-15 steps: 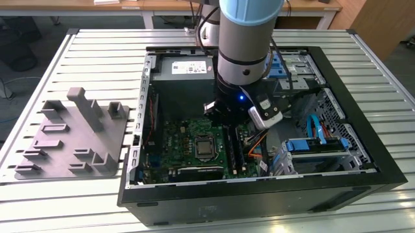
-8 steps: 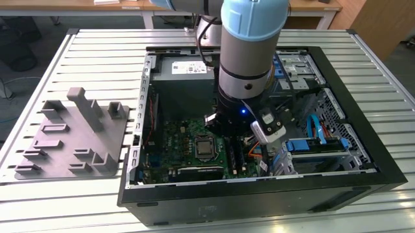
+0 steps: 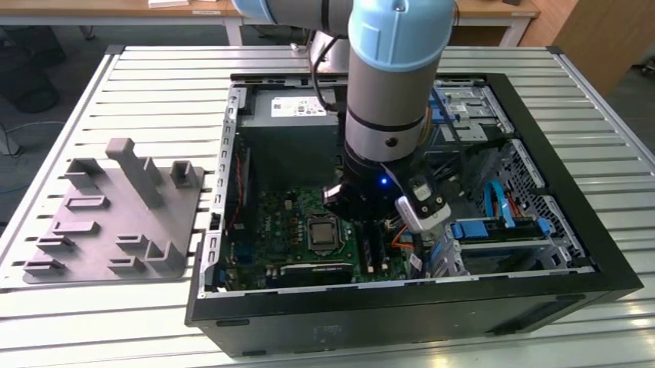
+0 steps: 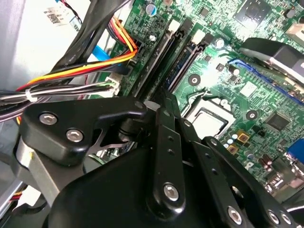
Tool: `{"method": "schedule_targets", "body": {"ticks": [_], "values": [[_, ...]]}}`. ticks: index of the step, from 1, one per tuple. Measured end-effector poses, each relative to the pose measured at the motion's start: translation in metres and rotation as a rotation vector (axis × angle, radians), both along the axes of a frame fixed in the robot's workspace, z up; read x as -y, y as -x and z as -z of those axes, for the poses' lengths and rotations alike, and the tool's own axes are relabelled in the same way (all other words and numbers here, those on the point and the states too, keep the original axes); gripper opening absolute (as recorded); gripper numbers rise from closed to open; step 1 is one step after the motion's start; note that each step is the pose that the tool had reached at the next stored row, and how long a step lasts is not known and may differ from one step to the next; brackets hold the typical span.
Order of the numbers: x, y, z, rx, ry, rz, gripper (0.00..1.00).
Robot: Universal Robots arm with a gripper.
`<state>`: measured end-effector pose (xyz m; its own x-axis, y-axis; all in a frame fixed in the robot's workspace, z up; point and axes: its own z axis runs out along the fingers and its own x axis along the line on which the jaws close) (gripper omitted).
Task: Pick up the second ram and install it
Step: 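Press down the second ram until it locks into place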
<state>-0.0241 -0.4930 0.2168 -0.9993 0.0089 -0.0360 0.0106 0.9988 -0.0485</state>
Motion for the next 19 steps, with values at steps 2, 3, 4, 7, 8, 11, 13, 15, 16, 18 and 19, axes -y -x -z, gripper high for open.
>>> {"method": "schedule_targets", "body": {"ticks": [2,3,4,7,8,11,13,15,16,18,19], "values": [[0.0000,0.000,0.0010,0.0001,0.0015,0.000,0.10],[0.0000,0.000,0.0011,0.0001,0.0017,0.000,0.10],[-0.0001,0.000,0.0011,0.0002,0.0017,0.000,0.10],[-0.0004,0.000,-0.0027,0.0021,-0.0017,0.000,0.10],[-0.0003,0.000,-0.0067,0.0019,0.0002,0.000,0.10],[-0.0012,0.000,-0.0130,0.0020,0.0014,0.000,0.10],[-0.0086,0.000,-0.0131,0.0020,0.0014,0.000,0.10],[-0.0175,0.000,-0.0130,0.0020,0.0015,0.000,0.10],[-0.0220,0.000,-0.0130,0.0020,0.0015,0.000,0.10],[-0.0308,0.000,-0.0130,0.0020,0.0015,0.000,0.10],[-0.0328,0.000,-0.0130,0.0020,0.0016,0.000,0.10]]}}
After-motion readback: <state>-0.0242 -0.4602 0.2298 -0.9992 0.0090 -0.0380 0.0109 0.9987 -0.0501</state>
